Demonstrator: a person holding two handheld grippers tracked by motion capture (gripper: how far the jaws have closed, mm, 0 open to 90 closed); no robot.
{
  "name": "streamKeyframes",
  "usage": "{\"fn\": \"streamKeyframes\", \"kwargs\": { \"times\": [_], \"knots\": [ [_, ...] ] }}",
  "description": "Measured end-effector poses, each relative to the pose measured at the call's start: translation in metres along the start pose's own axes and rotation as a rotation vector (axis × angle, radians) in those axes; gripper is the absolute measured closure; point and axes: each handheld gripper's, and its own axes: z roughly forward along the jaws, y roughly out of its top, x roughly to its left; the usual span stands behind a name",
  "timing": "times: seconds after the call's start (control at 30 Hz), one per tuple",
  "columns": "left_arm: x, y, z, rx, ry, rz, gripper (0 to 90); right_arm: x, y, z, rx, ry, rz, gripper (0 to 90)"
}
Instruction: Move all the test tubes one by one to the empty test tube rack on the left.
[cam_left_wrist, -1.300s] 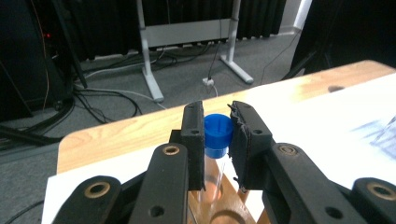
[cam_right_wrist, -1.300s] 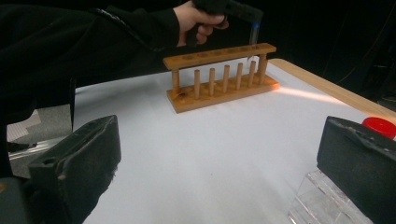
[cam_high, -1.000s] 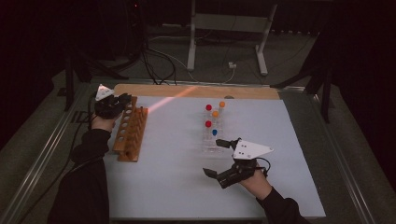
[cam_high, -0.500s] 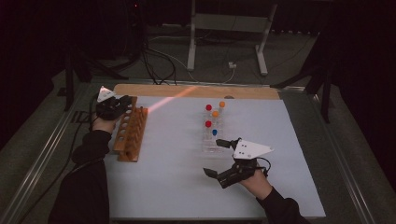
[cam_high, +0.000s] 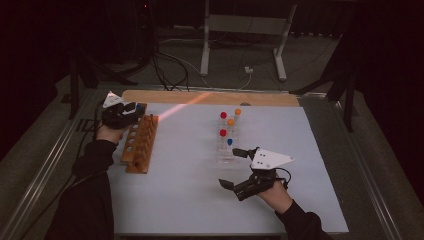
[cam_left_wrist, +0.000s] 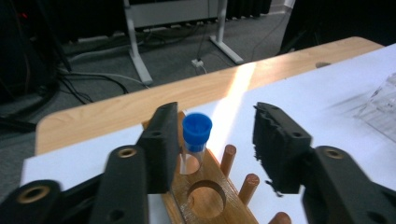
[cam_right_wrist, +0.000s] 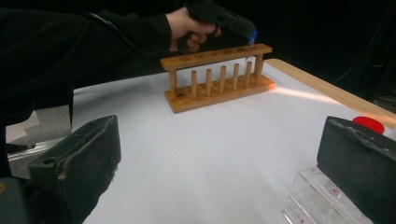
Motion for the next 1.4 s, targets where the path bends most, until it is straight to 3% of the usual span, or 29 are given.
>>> {"fn": "streamKeyframes", "kwargs": {
  "times": [0.17, 0.33, 0.47, 0.8, 1.03, 1.17, 1.4],
  "knots": [
    [-0.007, 0.007, -0.025, -0.040, -0.056, -0.006, 28.3, -0.002, 0.002, -0.003, -0.005, -0.016, -0.015, 0.0],
    [-0.023, 0.011, -0.049, -0.080, -0.148, -0.026, 8.4, -0.010, 0.005, -0.012, -0.017, -0.084, -0.028, 0.0],
    [-0.041, 0.008, -0.065, -0.090, -0.228, -0.008, 2.9, -0.017, 0.005, -0.016, -0.011, -0.123, -0.018, 0.0],
    [-0.093, -0.017, -0.090, -0.084, -0.344, 0.036, 2.0, -0.031, -0.004, -0.011, 0.044, -0.179, 0.029, 0.0],
    [-0.129, -0.041, -0.094, -0.059, -0.427, 0.066, 2.0, -0.040, -0.015, 0.000, 0.084, -0.199, 0.065, 0.0],
    [-0.146, -0.053, -0.091, -0.044, -0.446, 0.099, 2.0, -0.042, -0.020, 0.008, 0.106, -0.218, 0.075, 0.0],
    [-0.159, -0.066, -0.084, -0.002, -0.476, 0.125, 2.0, -0.052, -0.029, 0.024, 0.139, -0.289, 0.099, 21.5]
  ]
}}
